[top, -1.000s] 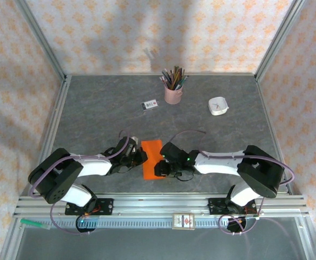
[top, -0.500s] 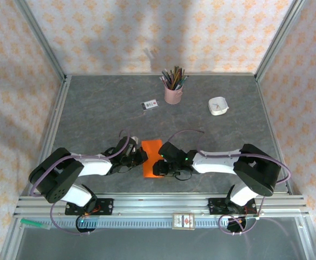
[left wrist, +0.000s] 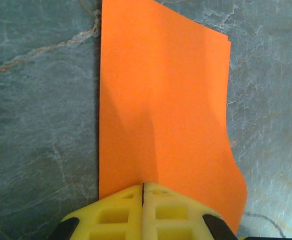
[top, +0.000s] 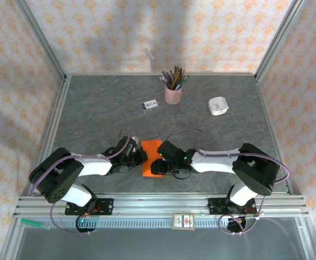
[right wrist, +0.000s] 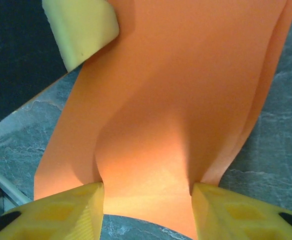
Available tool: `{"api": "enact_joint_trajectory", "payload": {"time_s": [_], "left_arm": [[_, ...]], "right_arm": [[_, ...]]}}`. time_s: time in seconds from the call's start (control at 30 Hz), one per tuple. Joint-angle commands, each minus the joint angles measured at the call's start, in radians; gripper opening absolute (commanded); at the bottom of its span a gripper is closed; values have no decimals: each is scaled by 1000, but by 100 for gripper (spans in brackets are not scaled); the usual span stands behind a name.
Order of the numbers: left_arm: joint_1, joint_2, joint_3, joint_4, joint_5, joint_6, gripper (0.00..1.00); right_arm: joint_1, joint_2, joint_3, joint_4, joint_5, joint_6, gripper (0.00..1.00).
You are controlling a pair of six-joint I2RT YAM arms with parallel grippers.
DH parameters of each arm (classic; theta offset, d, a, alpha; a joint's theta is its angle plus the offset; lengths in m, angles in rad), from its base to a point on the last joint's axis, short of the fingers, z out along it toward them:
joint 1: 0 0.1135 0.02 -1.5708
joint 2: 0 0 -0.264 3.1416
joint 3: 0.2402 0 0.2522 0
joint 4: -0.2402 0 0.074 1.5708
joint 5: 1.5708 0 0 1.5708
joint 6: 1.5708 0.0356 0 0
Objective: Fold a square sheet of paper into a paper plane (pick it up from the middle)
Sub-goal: Fold the triangle at the bottom-center of the table.
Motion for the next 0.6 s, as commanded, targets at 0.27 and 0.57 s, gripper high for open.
{"api": "enact_joint_trajectory", "payload": {"time_s": [0.27,0.57], "left_arm": [[-11,38,-24,-96,-23,24,0],[-10,43,-20,-102,-20,30,0]], "right_arm": [[-44,-36,28,24,28,-41,51],[-78,-20,40,35,18,-67,51]]}}
